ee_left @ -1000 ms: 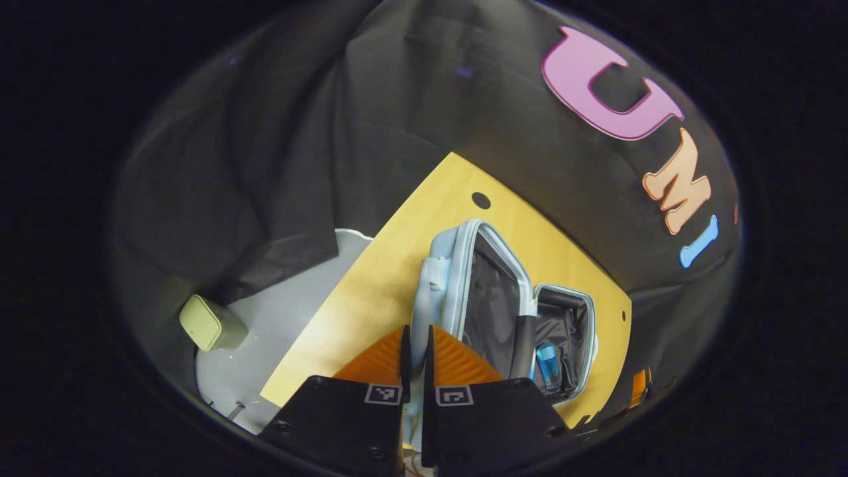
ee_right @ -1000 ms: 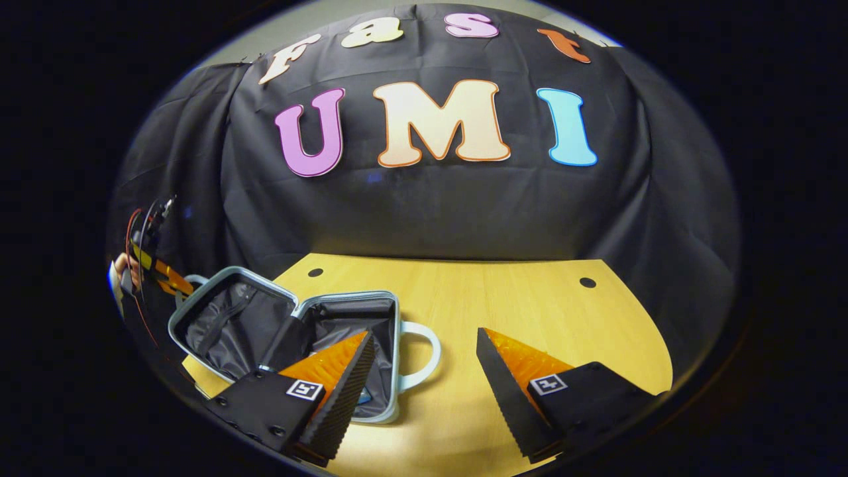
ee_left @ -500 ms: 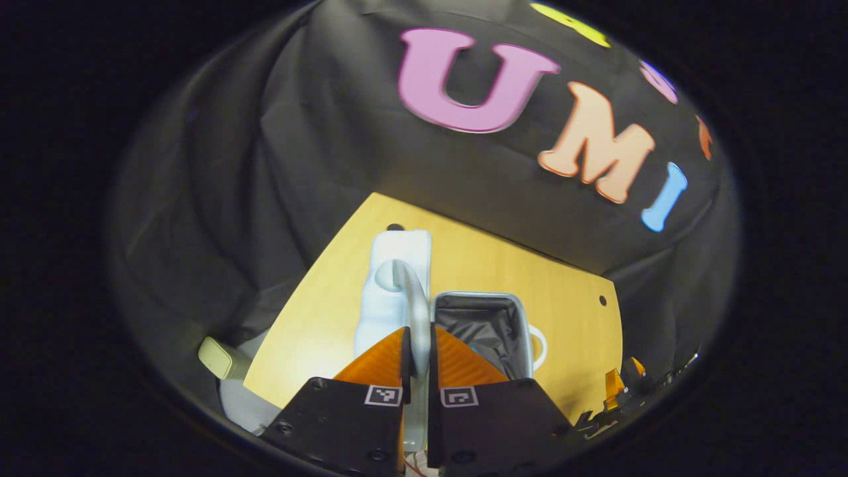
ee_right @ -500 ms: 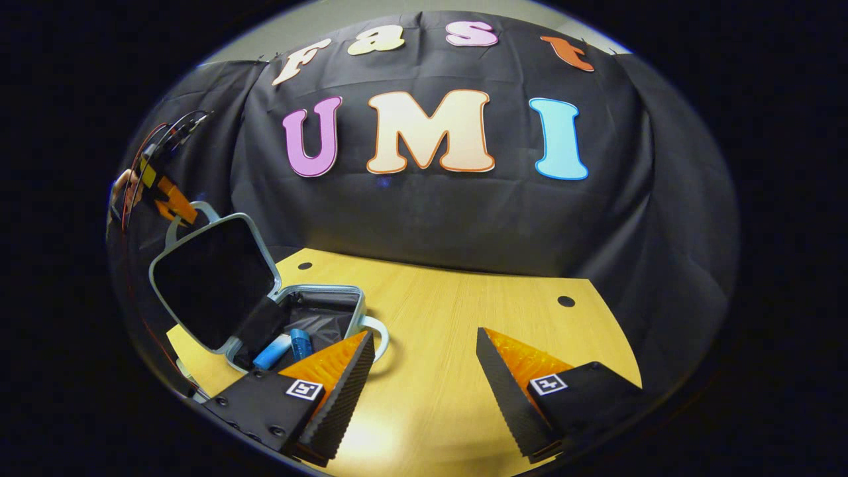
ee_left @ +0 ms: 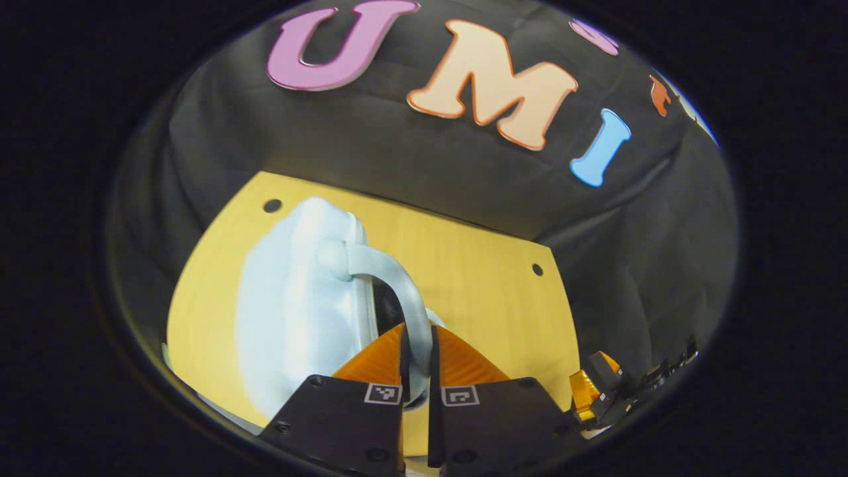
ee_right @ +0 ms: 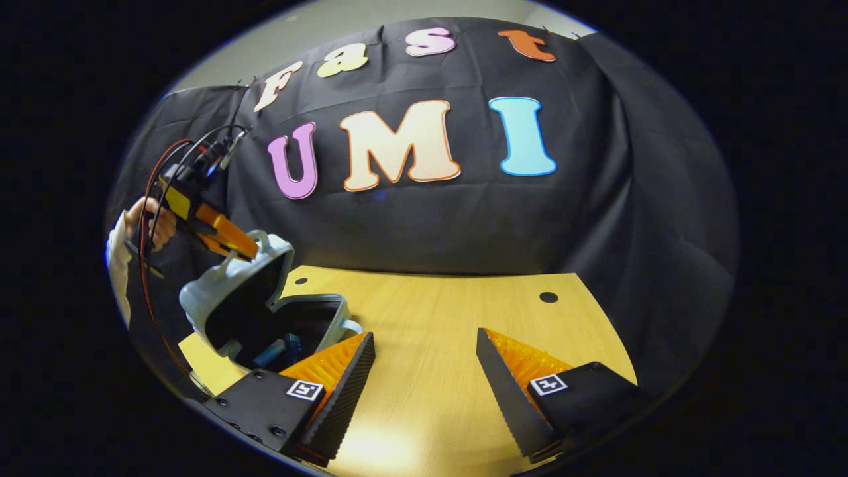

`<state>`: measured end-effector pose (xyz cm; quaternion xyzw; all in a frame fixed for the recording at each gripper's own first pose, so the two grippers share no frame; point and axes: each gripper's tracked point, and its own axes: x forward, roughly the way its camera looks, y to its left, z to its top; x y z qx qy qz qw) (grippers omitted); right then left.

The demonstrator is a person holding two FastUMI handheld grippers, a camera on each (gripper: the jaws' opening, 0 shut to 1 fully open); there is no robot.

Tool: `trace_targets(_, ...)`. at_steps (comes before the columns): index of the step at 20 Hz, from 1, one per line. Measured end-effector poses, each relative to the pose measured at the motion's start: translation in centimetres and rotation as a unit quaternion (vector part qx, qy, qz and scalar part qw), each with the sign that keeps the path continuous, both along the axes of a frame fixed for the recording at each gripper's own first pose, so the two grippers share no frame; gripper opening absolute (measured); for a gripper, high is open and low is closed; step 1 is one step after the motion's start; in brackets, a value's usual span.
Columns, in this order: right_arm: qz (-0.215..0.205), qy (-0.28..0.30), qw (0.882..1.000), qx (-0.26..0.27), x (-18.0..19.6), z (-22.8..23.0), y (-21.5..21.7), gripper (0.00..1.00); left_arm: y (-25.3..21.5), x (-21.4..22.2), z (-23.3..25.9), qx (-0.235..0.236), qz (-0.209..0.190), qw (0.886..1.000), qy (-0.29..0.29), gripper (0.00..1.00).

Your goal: First open the suitcase, pack the skin care products into it, and then close the suitcase.

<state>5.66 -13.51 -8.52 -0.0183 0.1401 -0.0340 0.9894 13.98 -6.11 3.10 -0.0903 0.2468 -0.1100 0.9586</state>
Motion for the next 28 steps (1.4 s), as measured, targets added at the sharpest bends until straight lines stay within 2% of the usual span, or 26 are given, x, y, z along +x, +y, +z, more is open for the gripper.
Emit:
trace_targets(5, -0.034, -0.004, 0.999, 0.016, -1.4, -0.1, -3.5, 0.97, -5.0, 4.3, -7.5, 0.056, -0.009, 0.997, 0.06, 0.07)
trace_targets(9, -0.059, -0.003, 0.998, 0.019, -2.6, -0.5, -5.3, 0.98, -5.8, 6.1, -13.0, 0.107, 0.004, 0.988, 0.115, 0.08)
trace_targets(13, -0.067, -0.009, 0.997, 0.025, -2.9, 0.1, -5.7, 0.98, -5.9, 6.0, -14.4, 0.141, 0.017, 0.98, 0.136, 0.08)
trace_targets(16, -0.066, -0.019, 0.997, 0.025, -2.6, 0.9, -5.5, 0.98, -5.7, 6.0, -14.1, 0.169, 0.022, 0.978, 0.119, 0.11)
trace_targets(18, -0.064, -0.024, 0.997, 0.027, -2.2, 1.2, -5.2, 0.98, -6.7, 5.5, -13.1, 0.166, 0.009, 0.981, 0.102, 0.14)
trace_targets(19, -0.063, -0.024, 0.997, 0.029, -2.1, 1.4, -5.1, 0.98, -7.2, 4.7, -12.7, 0.17, -0.002, 0.981, 0.095, 0.17)
trace_targets(21, -0.059, -0.028, 0.997, 0.029, -2.1, 1.8, -4.7, 0.98, -7.5, 3.2, -12.0, 0.177, -0.018, 0.981, 0.081, 0.3)
trace_targets(27, -0.042, -0.034, 0.998, 0.026, -2.4, 2.5, -3.1, 0.98, -8.8, -0.1, -9.5, 0.216, -0.017, 0.976, 0.009, 0.56)
trace_targets(28, -0.038, -0.036, 0.998, 0.027, -2.5, 2.7, -2.7, 0.98, -8.5, -0.9, -9.0, 0.226, -0.014, 0.974, -0.004, 0.7)
